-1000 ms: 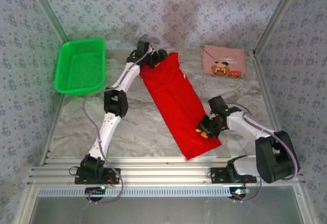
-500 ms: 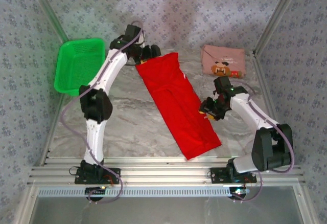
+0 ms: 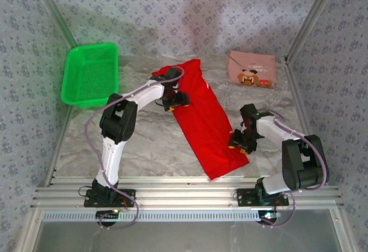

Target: Fold and stack the t-shirts

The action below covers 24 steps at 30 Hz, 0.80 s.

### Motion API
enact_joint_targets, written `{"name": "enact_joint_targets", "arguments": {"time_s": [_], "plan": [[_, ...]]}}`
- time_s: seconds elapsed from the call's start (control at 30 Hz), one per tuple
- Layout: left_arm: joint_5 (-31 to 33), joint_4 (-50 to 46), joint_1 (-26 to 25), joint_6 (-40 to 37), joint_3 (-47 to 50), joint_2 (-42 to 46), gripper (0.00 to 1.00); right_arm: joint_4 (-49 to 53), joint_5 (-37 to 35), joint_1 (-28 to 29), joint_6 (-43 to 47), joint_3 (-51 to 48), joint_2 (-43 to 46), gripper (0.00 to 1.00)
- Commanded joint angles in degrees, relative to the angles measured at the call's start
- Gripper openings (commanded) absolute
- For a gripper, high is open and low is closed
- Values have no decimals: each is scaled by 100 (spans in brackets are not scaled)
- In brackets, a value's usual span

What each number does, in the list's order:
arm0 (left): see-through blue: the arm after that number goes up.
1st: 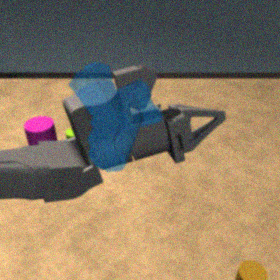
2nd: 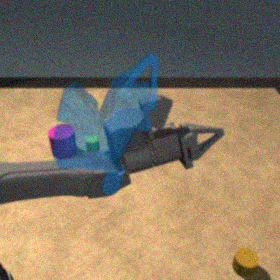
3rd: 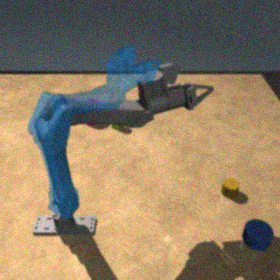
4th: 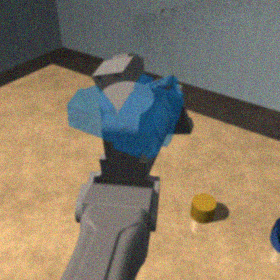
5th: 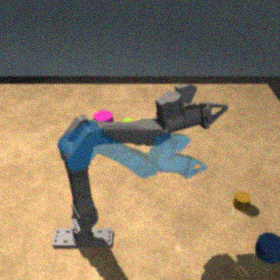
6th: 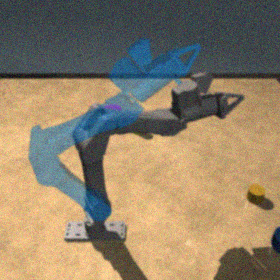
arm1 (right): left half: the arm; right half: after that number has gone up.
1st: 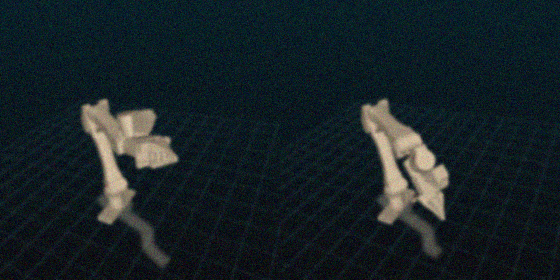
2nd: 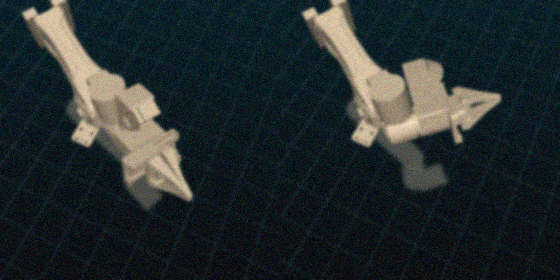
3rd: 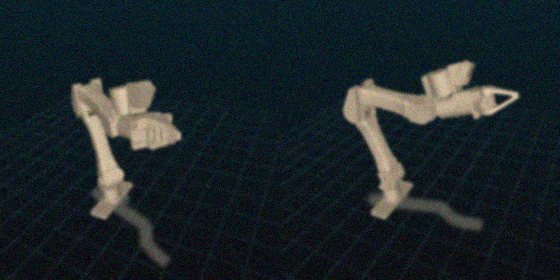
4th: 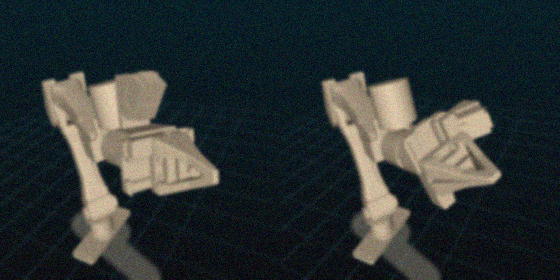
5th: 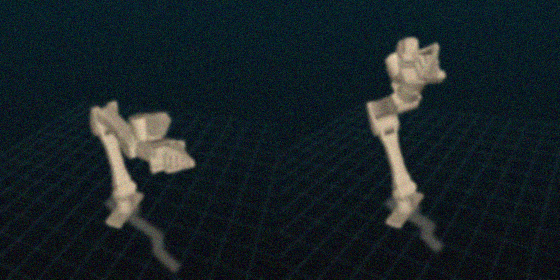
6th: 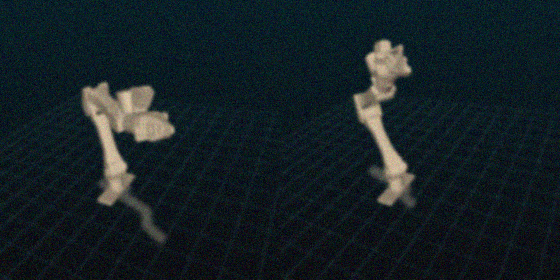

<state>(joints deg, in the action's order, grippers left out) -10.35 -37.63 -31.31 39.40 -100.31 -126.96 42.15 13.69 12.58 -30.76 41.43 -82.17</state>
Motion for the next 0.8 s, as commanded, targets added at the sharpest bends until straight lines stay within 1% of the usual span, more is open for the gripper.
{"name": "enact_joint_targets", "arguments": {"time_s": [0.0,0.13,0.3,0.43,0.53,0.6,0.67,0.77], "plan": [[257,123,-51,147,-504,-356,71,-315,236,251,-414,-329,106,50],[347,-86,0,24,-1109,-919,71,-723,446,634,-1006,-606,106,50],[359,-607,161,-220,-2338,-1680,71,-1217,663,1192,-1635,-654,64,51],[233,-1026,306,-332,-3596,-2385,72,-1646,813,1365,-1866,-534,-58,53],[-12,-1196,390,-366,-4402,-2788,73,-1557,967,1385,-1806,-208,-291,56],[-180,-1260,398,-419,-4705,-2846,75,-1359,978,1417,-1716,62,-278,59],[-387,-1267,398,-429,-4725,-2622,76,-976,945,1403,-1591,289,-52,63],[-596,-865,397,-435,-4112,-1780,78,-401,907,1288,-1441,504,393,70]]}}
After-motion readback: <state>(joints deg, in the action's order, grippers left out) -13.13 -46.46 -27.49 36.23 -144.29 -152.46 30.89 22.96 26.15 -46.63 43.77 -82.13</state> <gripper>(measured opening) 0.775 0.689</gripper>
